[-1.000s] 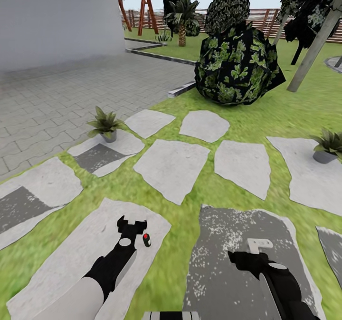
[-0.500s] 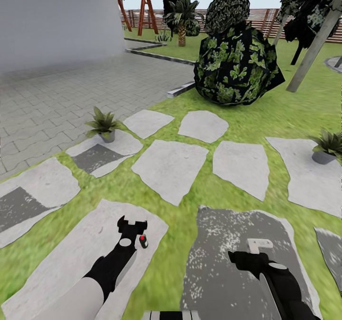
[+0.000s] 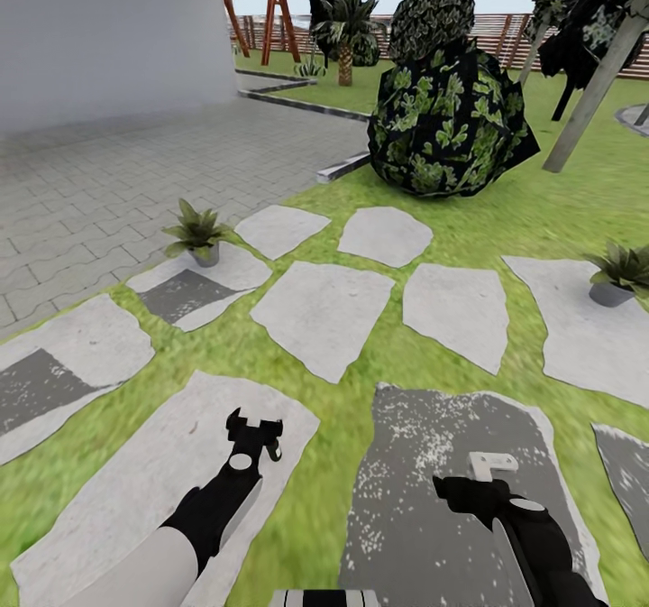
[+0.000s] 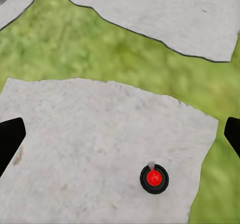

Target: Pick up the pesticide atomizer in the garden and spray insectifuge to fully cover both potted plants in the garden.

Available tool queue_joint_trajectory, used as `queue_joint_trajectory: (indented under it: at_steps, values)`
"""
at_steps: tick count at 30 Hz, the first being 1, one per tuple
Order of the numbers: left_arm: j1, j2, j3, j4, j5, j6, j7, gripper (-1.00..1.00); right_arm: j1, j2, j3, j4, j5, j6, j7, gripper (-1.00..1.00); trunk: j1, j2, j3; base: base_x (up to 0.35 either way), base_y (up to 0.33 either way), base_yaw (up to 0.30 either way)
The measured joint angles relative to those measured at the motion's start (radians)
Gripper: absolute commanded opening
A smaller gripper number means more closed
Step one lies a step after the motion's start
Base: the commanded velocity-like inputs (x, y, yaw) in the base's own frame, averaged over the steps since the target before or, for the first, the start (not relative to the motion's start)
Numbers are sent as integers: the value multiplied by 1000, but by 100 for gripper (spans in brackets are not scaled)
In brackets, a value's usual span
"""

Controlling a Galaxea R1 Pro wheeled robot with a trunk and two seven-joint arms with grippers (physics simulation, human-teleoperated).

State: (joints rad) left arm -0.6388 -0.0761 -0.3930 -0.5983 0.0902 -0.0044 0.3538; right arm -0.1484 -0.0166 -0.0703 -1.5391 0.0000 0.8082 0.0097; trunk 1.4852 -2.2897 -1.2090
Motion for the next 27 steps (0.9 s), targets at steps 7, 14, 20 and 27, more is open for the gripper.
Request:
queue_joint_trajectory:
  at_steps: [7,14,20,27]
  values:
    - [0,0,0,0,0,-1,0,100,0,0,0,0,0,0,0,100,0,0,-11,0,0,0]
    - [0,0,0,0,1,-1,-1,100,0,0,0,0,0,0,0,100,0,0,-22,0,0,0]
    - [0,0,0,0,1,-1,-1,100,0,0,0,0,0,0,0,100,0,0,-32,0,0,0]
    - [0,0,0,-1,1,-9,-1,100,0,0,0,0,0,0,0,100,0,0,-43,0,0,0]
